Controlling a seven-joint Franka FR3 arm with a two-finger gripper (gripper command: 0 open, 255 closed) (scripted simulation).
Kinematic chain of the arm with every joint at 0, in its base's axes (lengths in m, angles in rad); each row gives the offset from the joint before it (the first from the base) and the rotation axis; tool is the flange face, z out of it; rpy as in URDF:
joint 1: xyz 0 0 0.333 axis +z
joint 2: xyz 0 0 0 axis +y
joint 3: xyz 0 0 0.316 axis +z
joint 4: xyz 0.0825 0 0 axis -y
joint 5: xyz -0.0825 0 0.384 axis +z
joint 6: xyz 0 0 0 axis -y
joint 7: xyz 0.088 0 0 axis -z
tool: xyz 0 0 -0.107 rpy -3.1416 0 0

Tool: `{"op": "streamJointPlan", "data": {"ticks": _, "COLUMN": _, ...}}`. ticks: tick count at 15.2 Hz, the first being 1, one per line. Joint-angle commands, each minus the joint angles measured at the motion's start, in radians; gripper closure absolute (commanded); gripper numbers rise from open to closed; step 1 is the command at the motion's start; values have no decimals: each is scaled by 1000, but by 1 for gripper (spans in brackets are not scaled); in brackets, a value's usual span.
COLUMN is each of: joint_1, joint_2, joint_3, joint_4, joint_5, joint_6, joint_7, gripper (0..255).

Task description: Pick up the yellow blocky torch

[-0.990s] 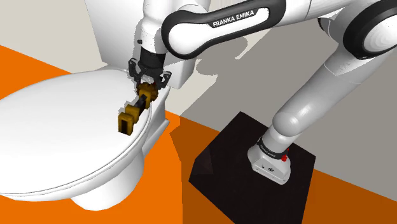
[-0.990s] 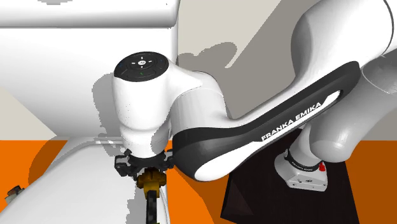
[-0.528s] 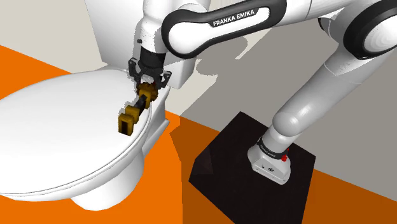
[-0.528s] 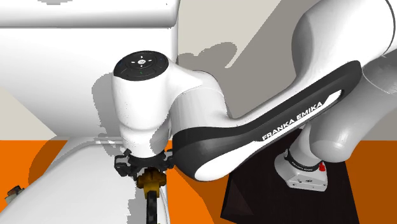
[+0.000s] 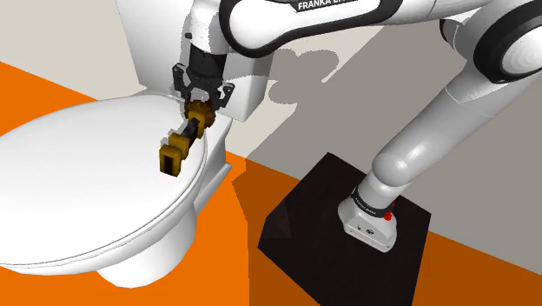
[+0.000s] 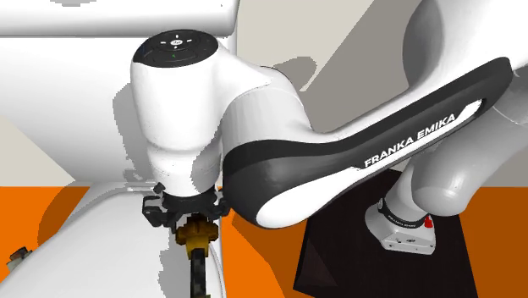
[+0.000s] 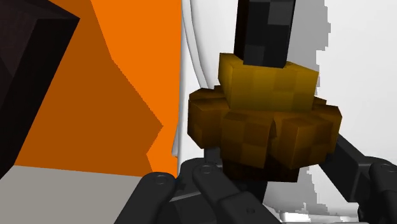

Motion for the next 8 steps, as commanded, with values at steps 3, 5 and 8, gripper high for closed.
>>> {"op": "streamJointPlan", "data": {"ticks": 3, "joint_1": -1, "joint_2": -11, "joint_3": -5, "joint_4": 47, "joint_5": 7, "joint_6": -55, "joint_7": -4, "gripper": 255}}
{"op": "streamJointPlan", "data": {"ticks": 5, "joint_1": -2, "joint_2": -14, "joint_3": -7, "joint_4": 71, "joint_5": 8, "joint_6": -82, "joint_7": -4, "gripper": 255}}
{"op": "streamJointPlan", "data": {"ticks": 8, "joint_1": -2, "joint_2": -15, "joint_3": -8, "joint_4": 86, "joint_5": 8, "joint_6": -97, "joint_7": -4, "gripper": 255}}
